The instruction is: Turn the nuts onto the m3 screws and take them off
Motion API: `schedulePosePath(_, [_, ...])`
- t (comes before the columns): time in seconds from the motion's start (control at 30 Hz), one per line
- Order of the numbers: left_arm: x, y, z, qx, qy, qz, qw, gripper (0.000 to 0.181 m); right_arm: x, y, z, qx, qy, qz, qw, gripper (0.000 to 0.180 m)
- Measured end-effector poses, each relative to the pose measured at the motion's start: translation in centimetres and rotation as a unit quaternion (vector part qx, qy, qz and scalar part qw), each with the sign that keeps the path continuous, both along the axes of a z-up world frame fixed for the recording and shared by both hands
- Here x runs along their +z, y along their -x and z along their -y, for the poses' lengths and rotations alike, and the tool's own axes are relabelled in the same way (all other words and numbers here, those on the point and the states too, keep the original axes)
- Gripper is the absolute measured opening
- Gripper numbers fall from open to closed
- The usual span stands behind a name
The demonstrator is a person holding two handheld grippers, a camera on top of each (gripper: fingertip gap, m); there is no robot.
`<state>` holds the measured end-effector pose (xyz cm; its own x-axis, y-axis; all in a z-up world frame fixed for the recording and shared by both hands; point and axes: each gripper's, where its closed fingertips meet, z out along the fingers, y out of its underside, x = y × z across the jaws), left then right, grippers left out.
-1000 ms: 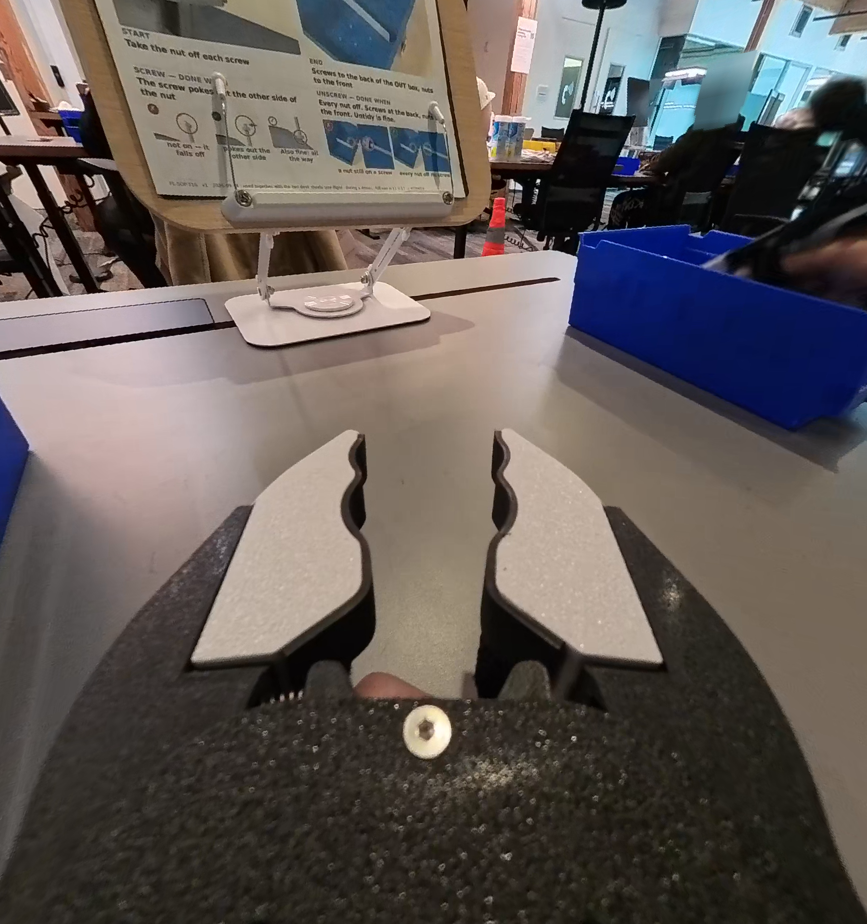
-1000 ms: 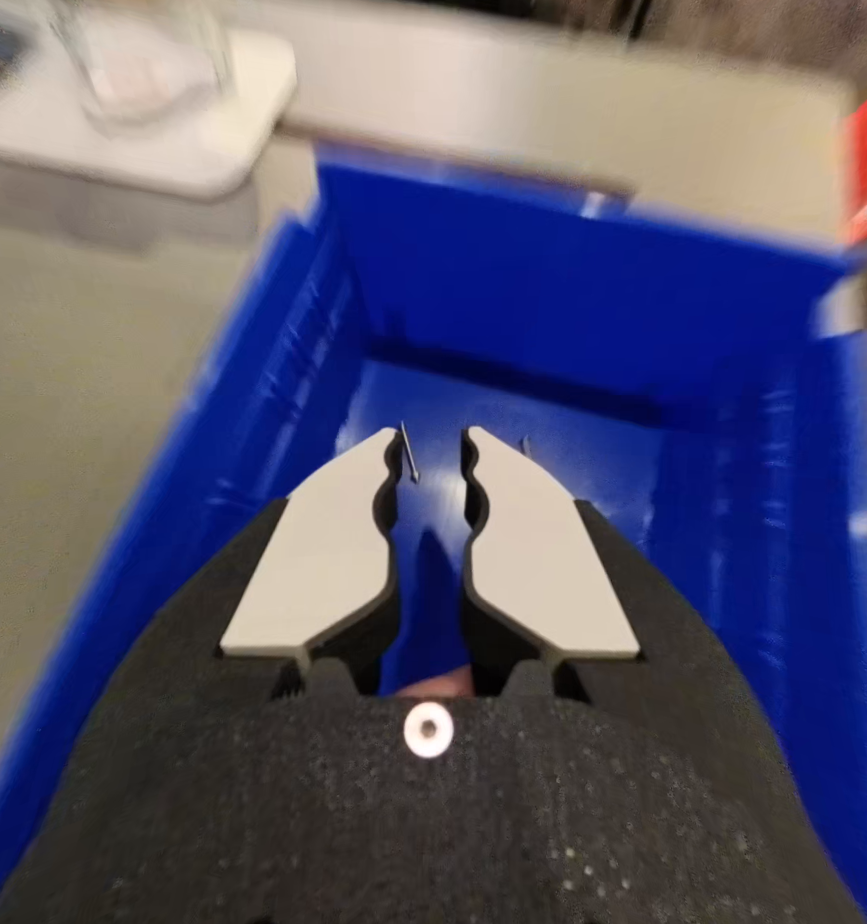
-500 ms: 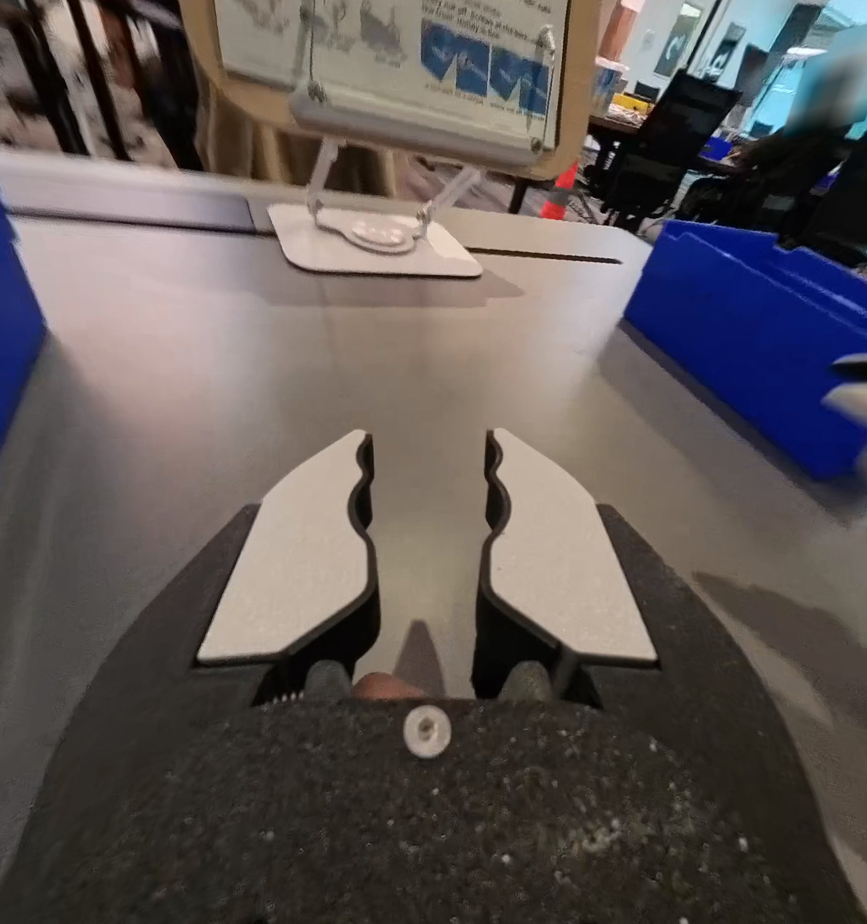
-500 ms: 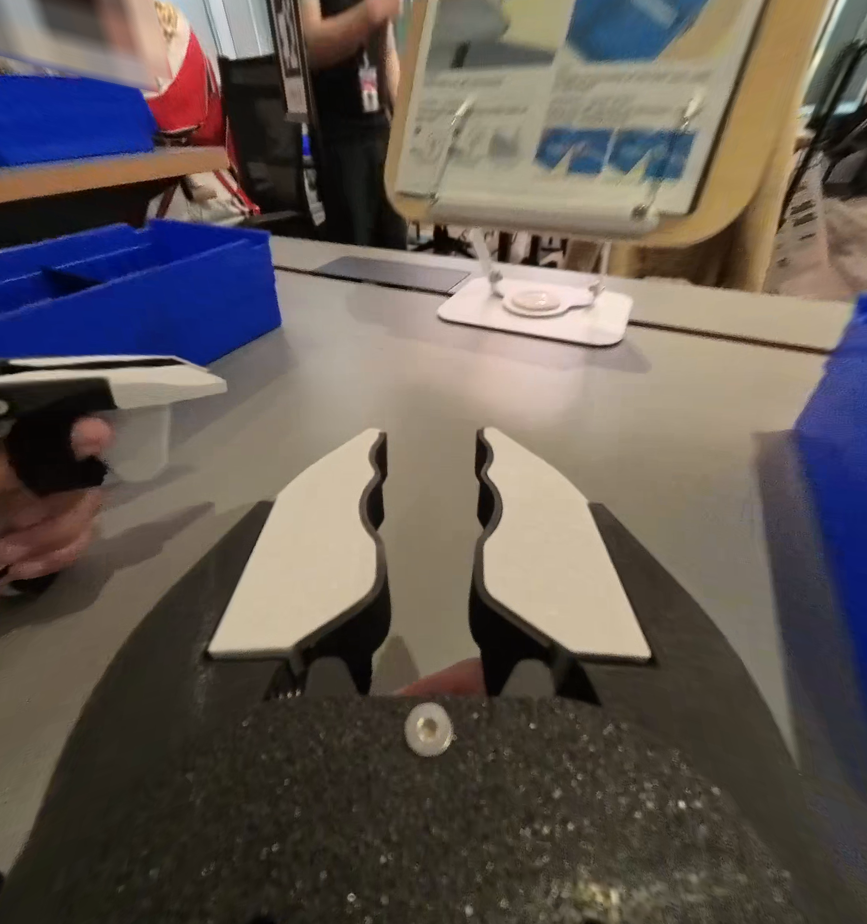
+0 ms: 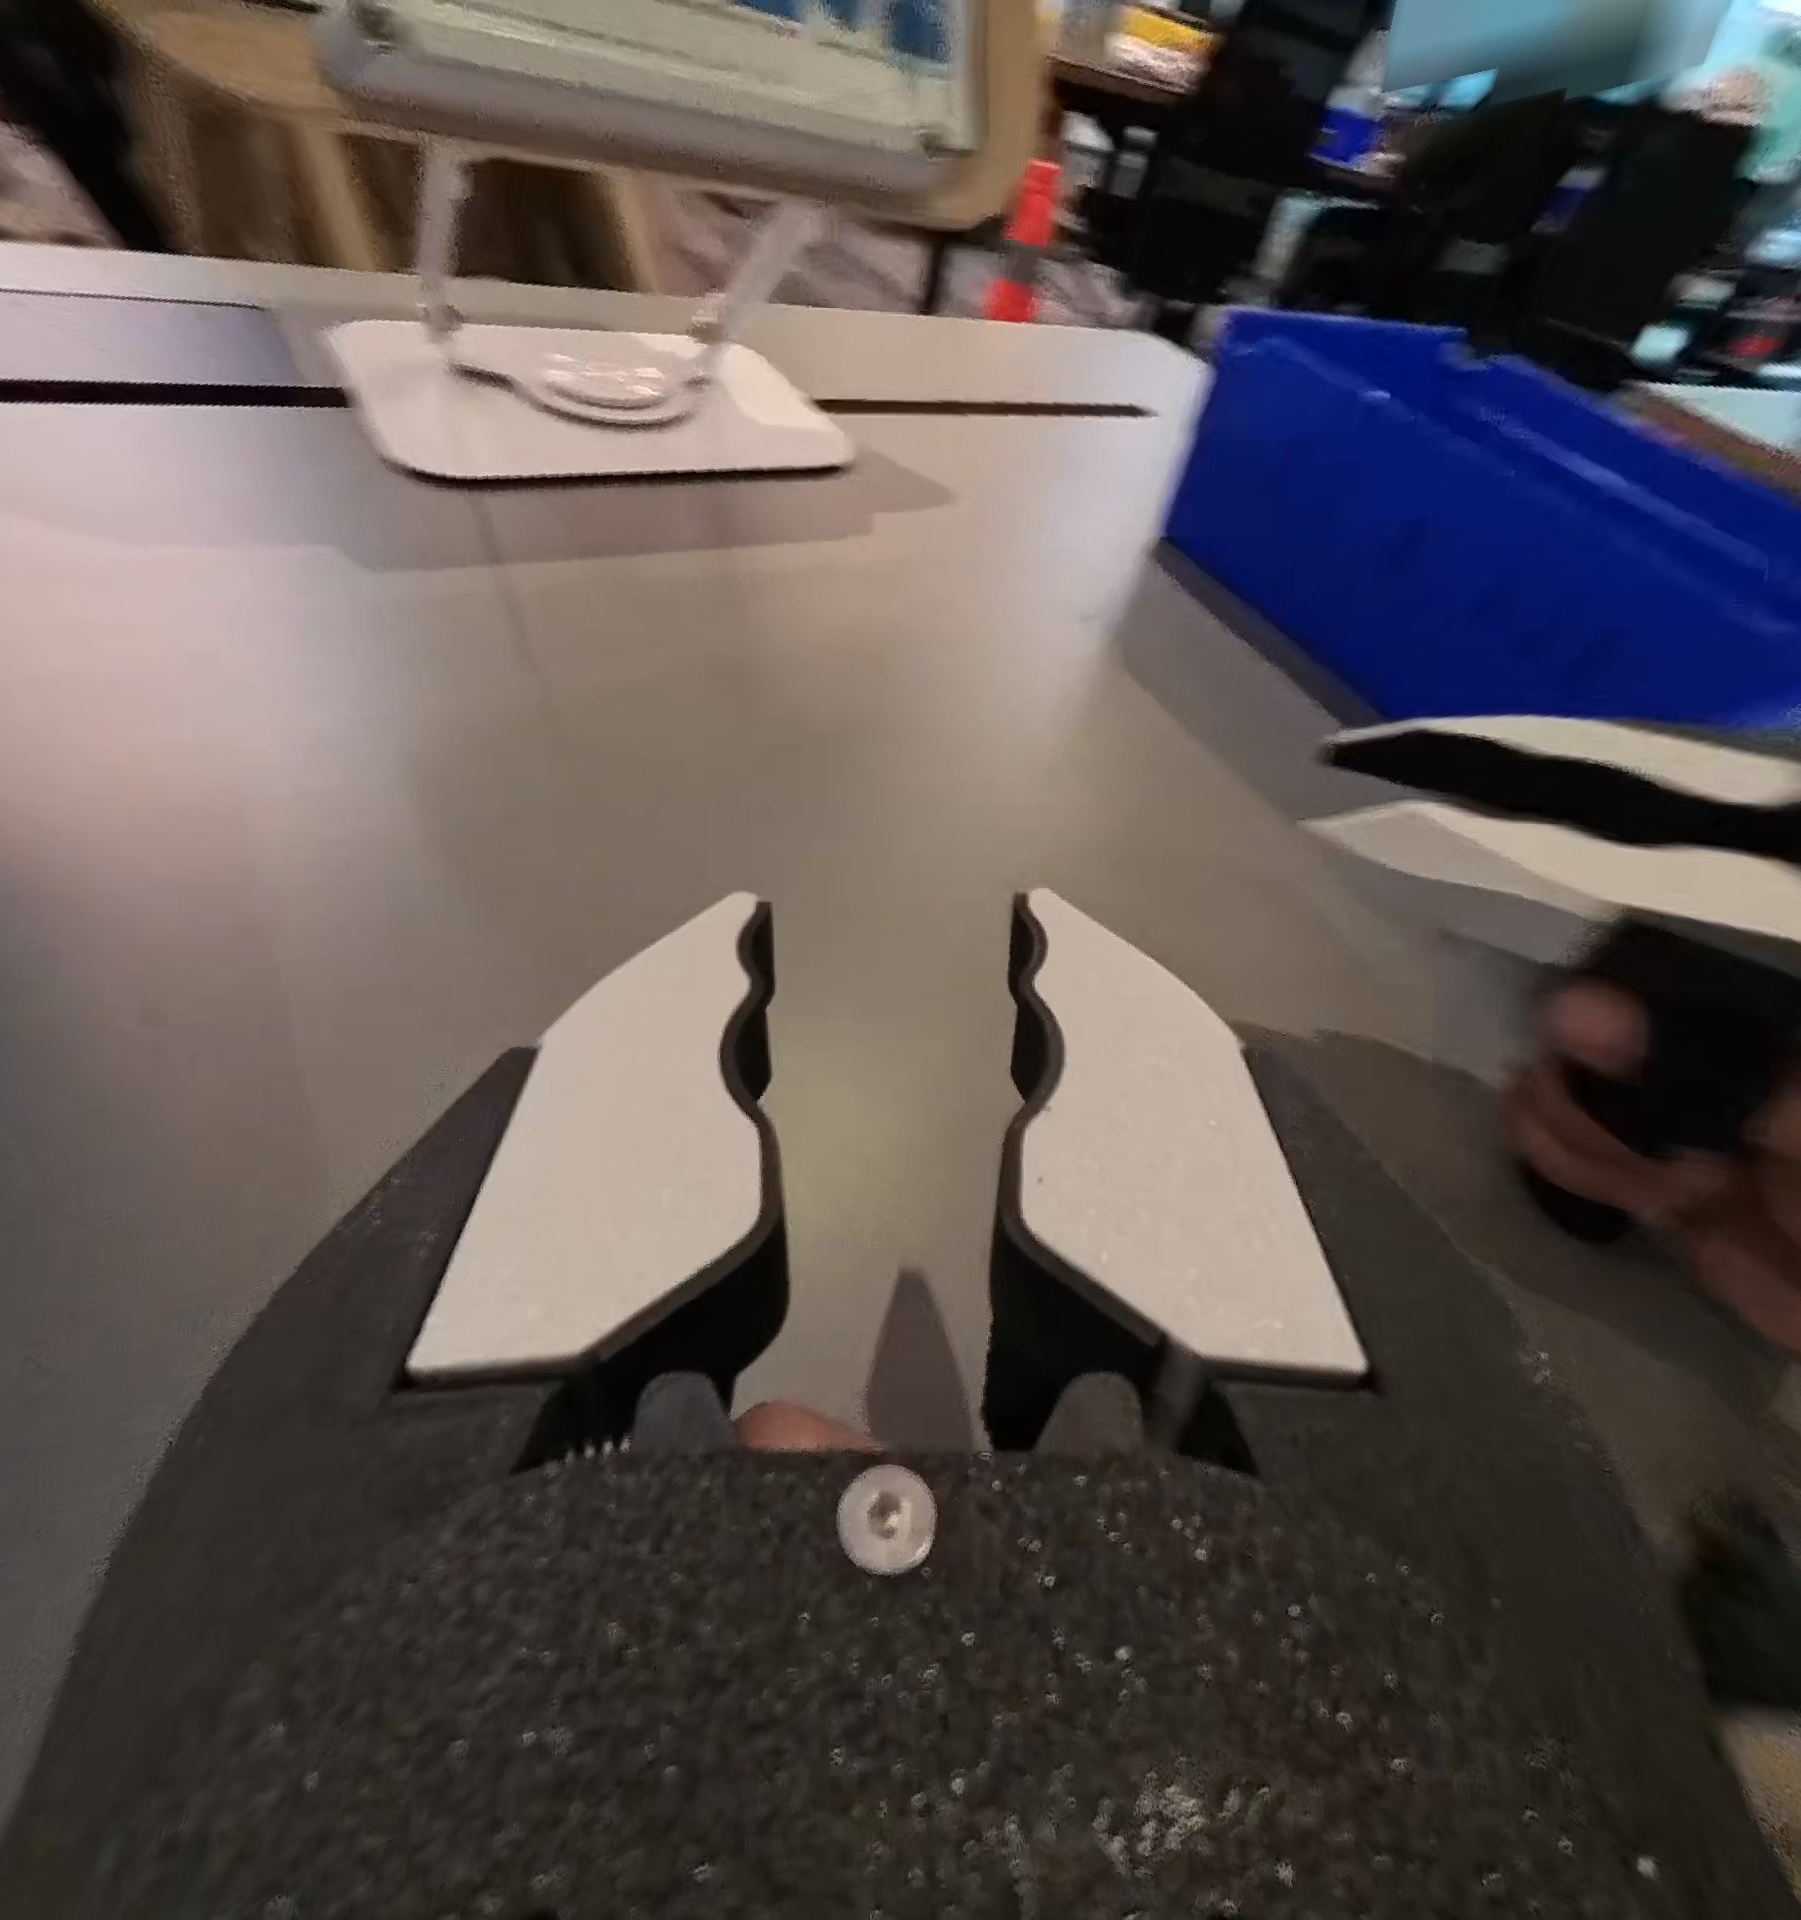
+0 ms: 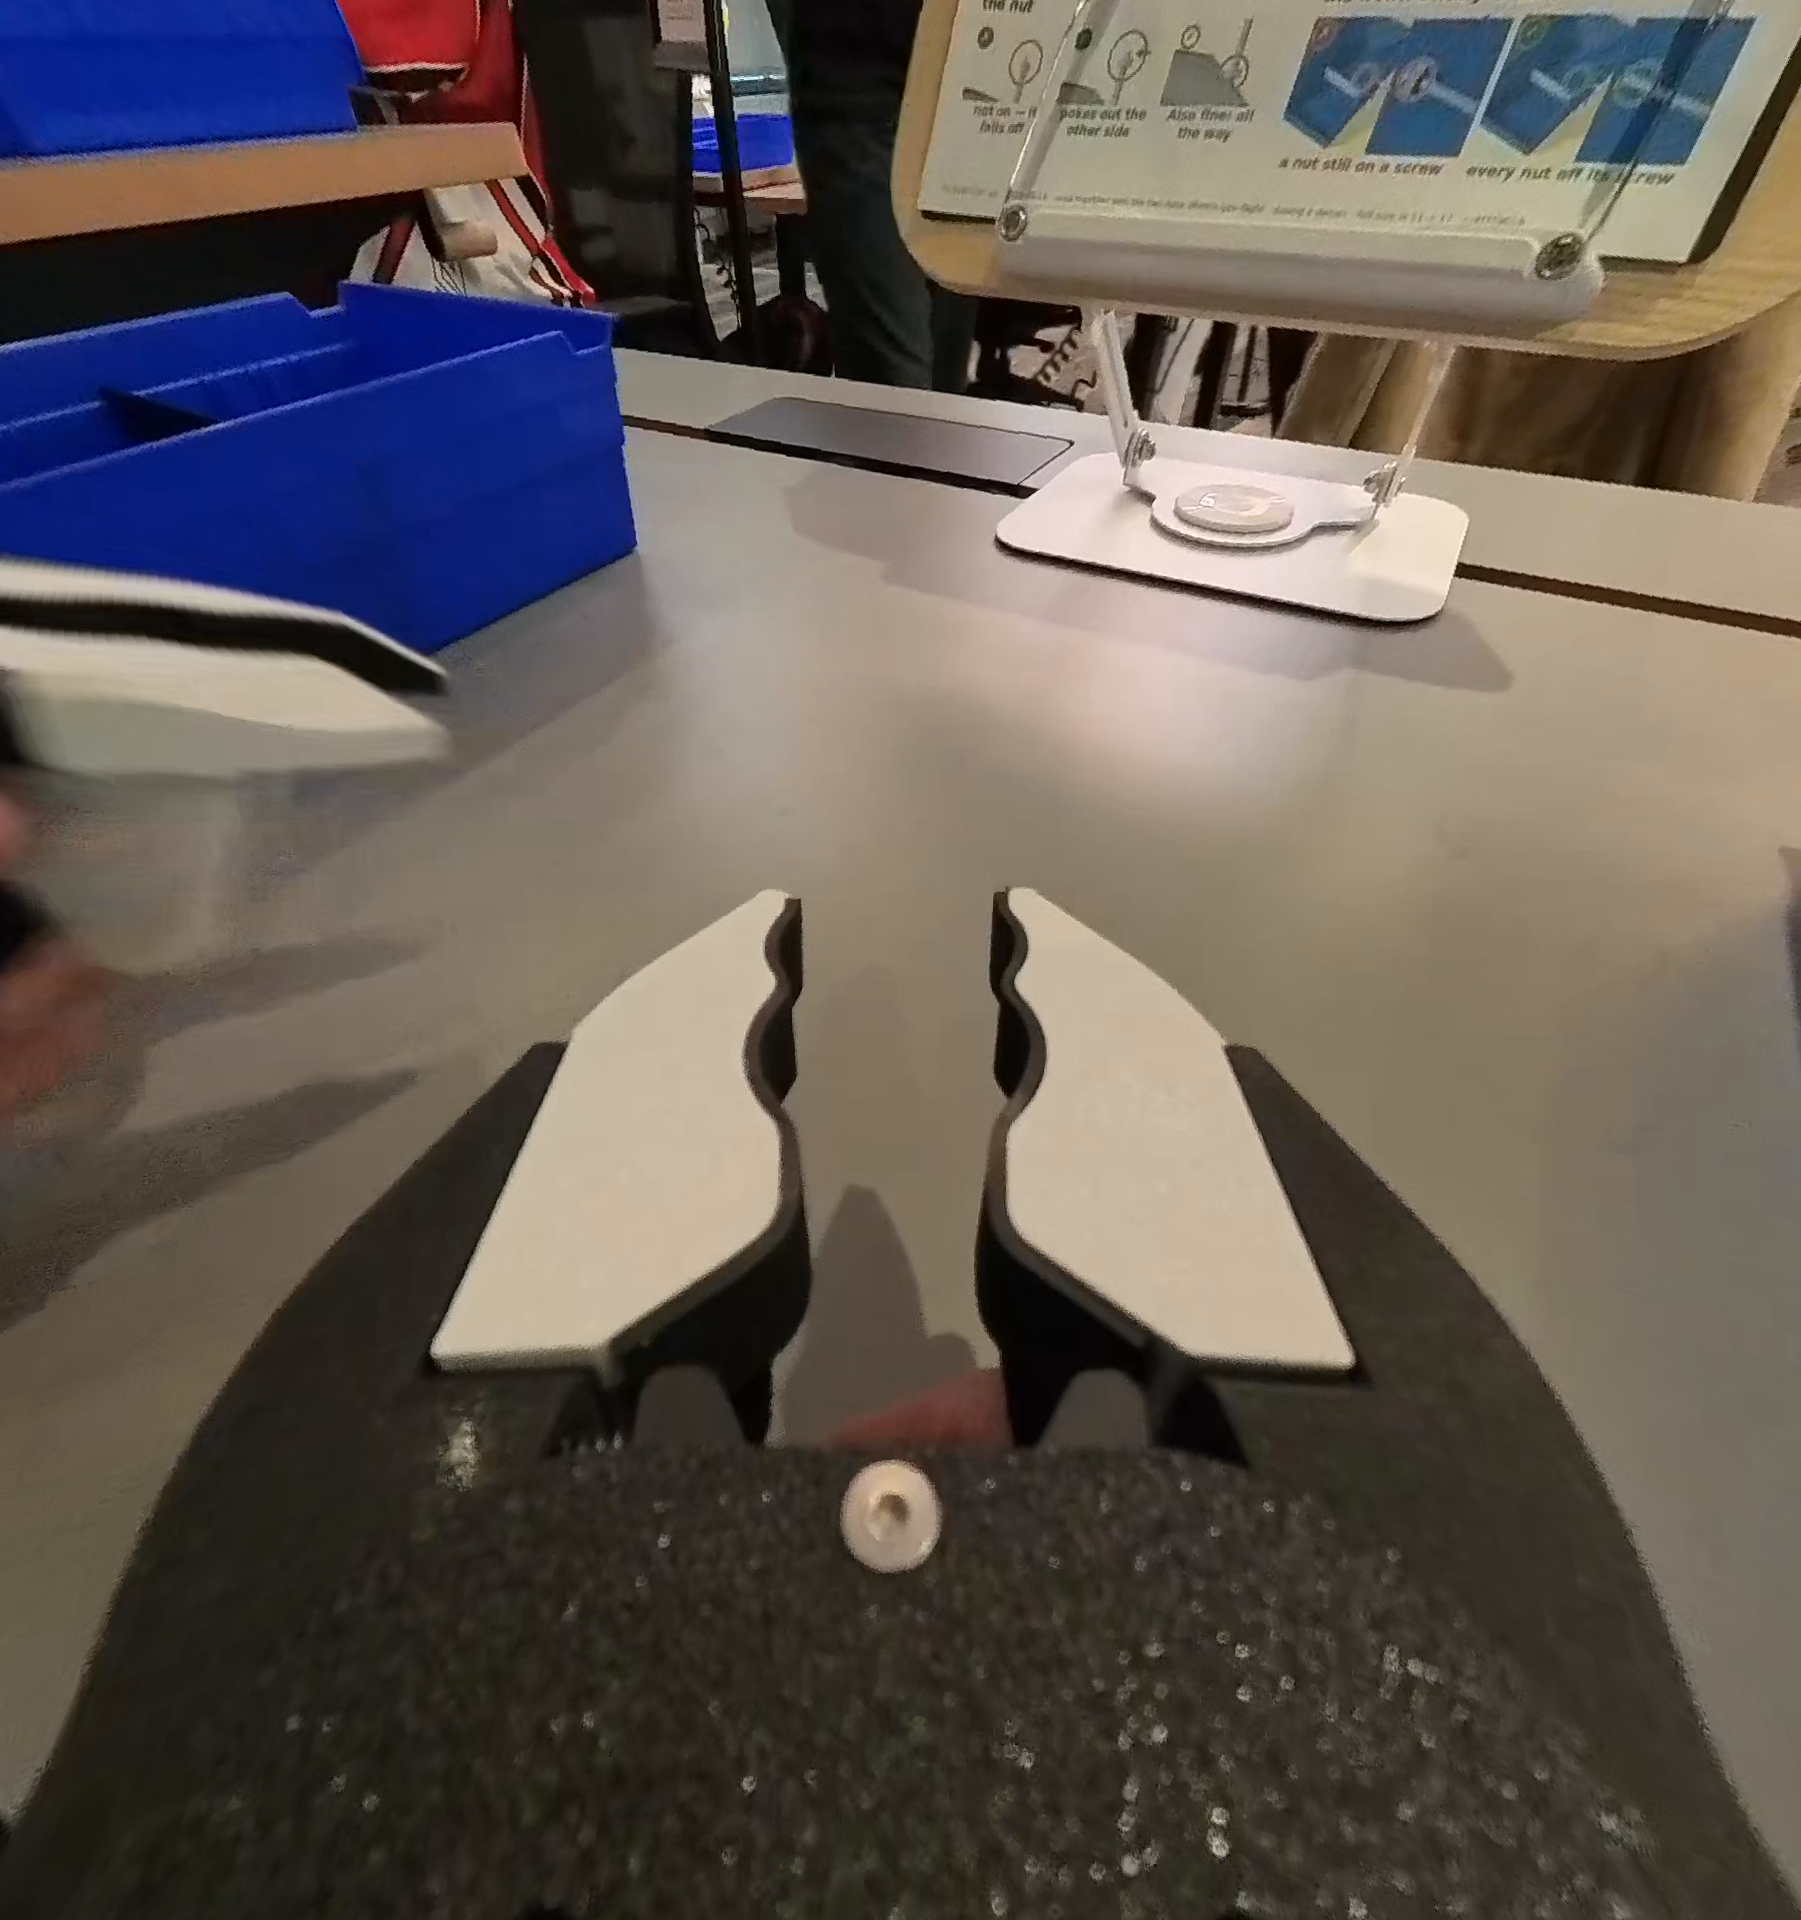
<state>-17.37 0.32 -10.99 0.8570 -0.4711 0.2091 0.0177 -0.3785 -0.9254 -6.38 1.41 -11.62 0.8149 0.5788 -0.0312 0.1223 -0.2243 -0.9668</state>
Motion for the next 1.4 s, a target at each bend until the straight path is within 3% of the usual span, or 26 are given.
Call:
schedulePosePath(0.13, [9.9, 5.6, 4.5, -0.051, -0.075, -0.054, 0.994, 0.041, -0.1, -0.1, 0.0, 0.010, 0.016, -0.022, 1.000, 0.034])
schedulePosePath(0.23, [12.9, 14.0, 4.7, -0.070, -0.049, -0.176, 0.981, 0.045, -0.3, -0.1, -0.1, 0.015, 0.028, -0.026, 0.999, 0.034])
schedulePosePath(0.37, [7.0, 23.1, 1.9, -0.112, 0.075, -0.322, 0.937, 0.043, -0.2, 0.1, 0.1, 0.018, 0.021, -0.020, 0.999, 0.034])
schedulePosePath(0.5, [-1.3, 24.8, 0.5, -0.194, 0.186, -0.367, 0.891, 0.043, -0.3, 0.1, 0.1, 0.018, 0.022, -0.017, 0.999, 0.033])
schedulePosePath(0.63, [-5.2, 24.9, -0.9, -0.231, 0.226, -0.384, 0.865, 0.039, -0.3, 0.1, 0.0, 0.018, 0.026, -0.020, 0.999, 0.033])
schedulePosePath(0.87, [-8.1, 24.5, -1.2, -0.275, 0.268, -0.371, 0.845, 0.037, -0.3, 0.0, 0.0, 0.020, 0.032, -0.029, 0.999, 0.032])
schedulePosePath(1.23, [-8.1, 24.0, -1.1, -0.288, 0.250, -0.381, 0.842, 0.034, -0.4, 0.0, 0.0, 0.025, 0.039, -0.037, 0.998, 0.031])
schedulePosePath(1.4, [-8.1, 23.5, -0.9, -0.292, 0.230, -0.382, 0.847, 0.022, -0.4, 0.1, 0.1, 0.029, 0.039, -0.034, 0.998, 0.031])
